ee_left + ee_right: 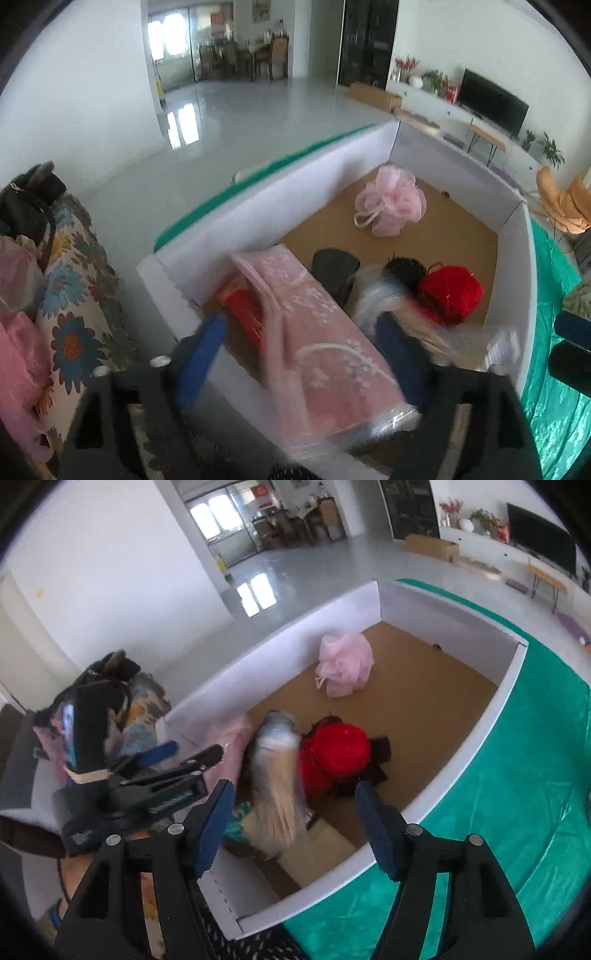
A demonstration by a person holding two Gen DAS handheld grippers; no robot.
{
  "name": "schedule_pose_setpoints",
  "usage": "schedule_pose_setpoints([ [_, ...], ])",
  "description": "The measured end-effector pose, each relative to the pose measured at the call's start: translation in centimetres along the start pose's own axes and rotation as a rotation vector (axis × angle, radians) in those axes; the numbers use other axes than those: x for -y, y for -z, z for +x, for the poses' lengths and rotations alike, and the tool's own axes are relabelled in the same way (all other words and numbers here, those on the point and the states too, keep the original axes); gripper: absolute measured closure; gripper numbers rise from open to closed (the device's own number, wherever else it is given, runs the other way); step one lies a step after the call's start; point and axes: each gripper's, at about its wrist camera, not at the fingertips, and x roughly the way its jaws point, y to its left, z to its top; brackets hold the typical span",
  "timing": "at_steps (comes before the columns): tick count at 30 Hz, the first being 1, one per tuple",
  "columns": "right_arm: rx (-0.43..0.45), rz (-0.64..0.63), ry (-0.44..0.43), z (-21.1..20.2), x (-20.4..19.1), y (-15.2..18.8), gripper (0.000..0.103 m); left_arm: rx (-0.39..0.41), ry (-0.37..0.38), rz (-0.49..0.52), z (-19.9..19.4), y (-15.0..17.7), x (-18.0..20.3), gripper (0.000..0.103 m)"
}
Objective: Organize soft objects
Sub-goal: 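Carry packet and swab bag into the white box and open both tools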
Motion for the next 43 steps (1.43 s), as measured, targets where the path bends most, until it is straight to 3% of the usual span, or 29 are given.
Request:
schedule_pose_setpoints([
  [2,0.001,-0.017,0.026,-0.7,0.2,0.7,0.032,0.046,-0.035,0.004,-1.9,0.5,-0.4,0.013],
  [9,0.037,-0.051,0.093,-2.8,0.8,-0.4,0.032,0.087,-0.149,0.014,-6.3,-0.5,2.8,0.005],
  [15,0.066,-0.085,0.147,-4.2,0.2,-1.6,0.032,0.087,-0.105,0.003,-8.8,0.2,3.5,0.005],
  [19,0.067,-0.099,0.177,-4.5,0.0,-1.8,0.032,0.064,-0.141,0.001,-9.2,0.9,3.6,0.005],
  [27,0.06,-0.104,0.221,-4.2,0.0,-2.3,0.032,0.093,-0.107,0.0,-9.9,1.5,3.7,0.005],
  [39,0.049,-0.113,0.22,-3.3,-0.2,-2.5,0.032,0.073,-0.075,-0.017,-9.3,1.3,3.4,0.005],
  [43,0.048,-0.113,0.217,-3.2,-0.1,-2.4,0.032,0.1,-0.075,-0.039,-9.7,1.4,3.4,0.004],
])
